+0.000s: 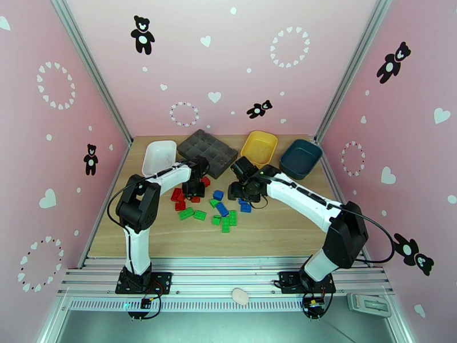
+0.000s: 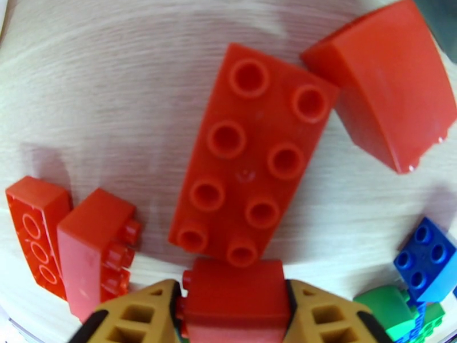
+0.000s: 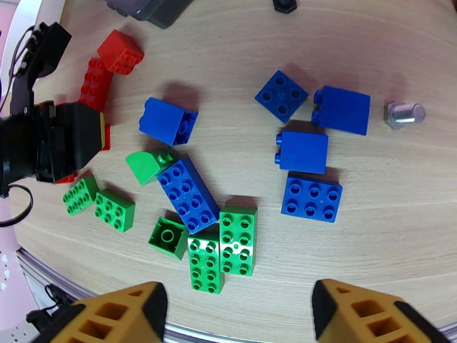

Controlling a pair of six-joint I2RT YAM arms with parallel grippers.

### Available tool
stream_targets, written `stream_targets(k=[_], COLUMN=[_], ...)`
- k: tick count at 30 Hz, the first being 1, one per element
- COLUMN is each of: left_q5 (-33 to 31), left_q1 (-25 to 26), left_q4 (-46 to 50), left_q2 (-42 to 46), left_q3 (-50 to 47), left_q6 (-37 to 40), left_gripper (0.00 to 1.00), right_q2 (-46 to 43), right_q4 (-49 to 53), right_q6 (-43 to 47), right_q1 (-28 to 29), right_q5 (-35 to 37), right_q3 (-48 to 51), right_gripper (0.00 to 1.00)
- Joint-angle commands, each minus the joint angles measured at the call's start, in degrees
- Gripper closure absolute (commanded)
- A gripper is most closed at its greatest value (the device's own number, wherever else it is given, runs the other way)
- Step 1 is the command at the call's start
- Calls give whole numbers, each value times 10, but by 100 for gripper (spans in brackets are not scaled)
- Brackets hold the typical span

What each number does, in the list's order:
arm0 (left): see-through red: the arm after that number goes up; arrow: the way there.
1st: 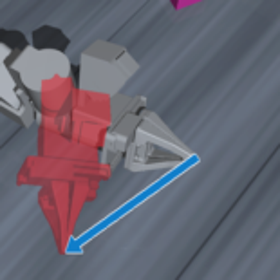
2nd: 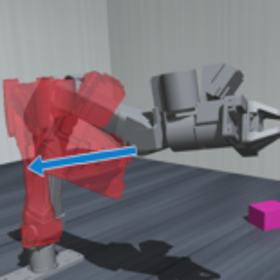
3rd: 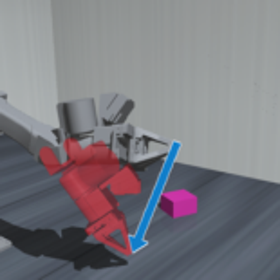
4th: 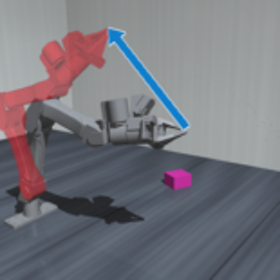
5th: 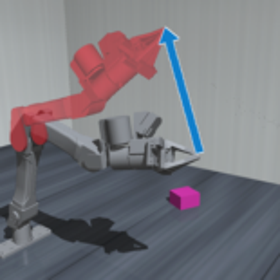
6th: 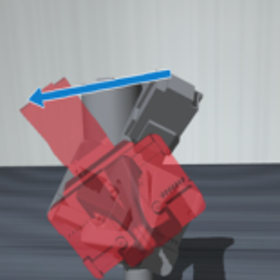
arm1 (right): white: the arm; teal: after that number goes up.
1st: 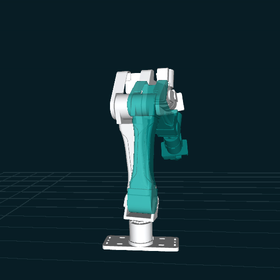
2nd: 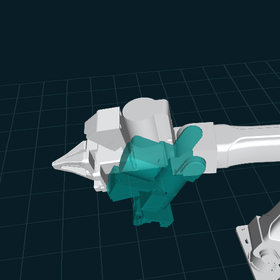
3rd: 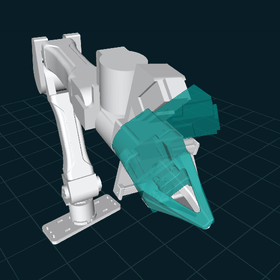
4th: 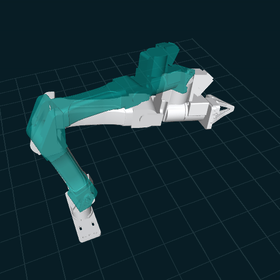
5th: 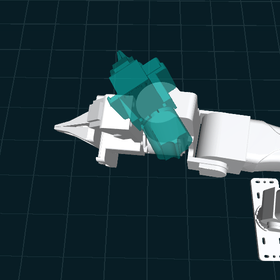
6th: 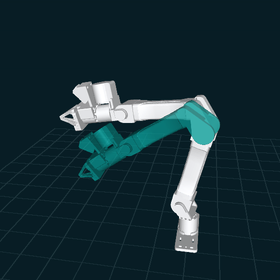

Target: Sort the legos into containers by color

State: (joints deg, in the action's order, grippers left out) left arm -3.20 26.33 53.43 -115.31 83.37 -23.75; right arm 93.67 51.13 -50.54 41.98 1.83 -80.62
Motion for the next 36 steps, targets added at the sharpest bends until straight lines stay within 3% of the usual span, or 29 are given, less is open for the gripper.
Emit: stream_targets(k=[1,4,8,12,16,20,26,30,34,36], left_q5=[14,17,26,39,57,84,109,108,102,107], left_q1=[-4,-7,-29,-75,-135,-209,-299,-330,-339,-339], left_q4=[14,20,29,30,23,5,-9,6,35,46], left_q2=[22,58,105,148,174,178,129,72,7,-18], left_q3=[7,8,8,8,13,22,74,151,234,265], left_q6=[-2,-7,-16,-27,-42,-68,-109,-117,-112,-108], left_gripper=[65,67,69,69,69,69,70,69,62,51], right_q2=[26,49,42,81,134,219,302,314,307,302], right_q4=[49,64,-10,-47,-76,-40,-12,0,18,25], right_q6=[-17,-21,-15,29,50,66,84,87,101,107], right_q1=[-5,-5,3,-1,12,18,35,36,36,36], right_q5=[19,25,18,-91,-142,-192,-233,-233,-215,-203], right_q3=[-43,-75,-65,-111,-169,-285,-414,-426,-424,-424], right_gripper=[37,37,36,37,39,41,42,42,42,41])
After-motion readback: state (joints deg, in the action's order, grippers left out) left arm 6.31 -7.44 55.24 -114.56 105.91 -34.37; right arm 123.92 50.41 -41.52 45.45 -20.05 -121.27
